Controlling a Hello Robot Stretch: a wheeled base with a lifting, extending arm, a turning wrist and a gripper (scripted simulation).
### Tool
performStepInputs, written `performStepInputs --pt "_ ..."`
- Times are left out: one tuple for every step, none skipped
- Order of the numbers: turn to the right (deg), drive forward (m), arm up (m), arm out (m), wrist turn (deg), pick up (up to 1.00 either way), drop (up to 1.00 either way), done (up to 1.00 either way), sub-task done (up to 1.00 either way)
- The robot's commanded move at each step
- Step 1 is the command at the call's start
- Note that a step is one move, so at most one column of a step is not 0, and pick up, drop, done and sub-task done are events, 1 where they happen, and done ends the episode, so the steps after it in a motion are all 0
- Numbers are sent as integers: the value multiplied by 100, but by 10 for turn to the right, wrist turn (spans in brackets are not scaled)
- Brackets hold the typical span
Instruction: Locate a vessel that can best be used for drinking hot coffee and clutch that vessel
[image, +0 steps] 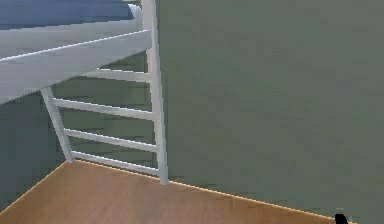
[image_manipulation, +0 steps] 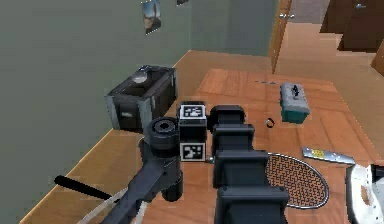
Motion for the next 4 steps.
performStepInputs --pt "0 0 0 0 450 0 0 0 0" --pt "0 0 0 0 450 0 0 0 0" --pt "0 0 0 0 270 0 0 0 0" --pt "0 0 -30 0 0 0 0 0 0"
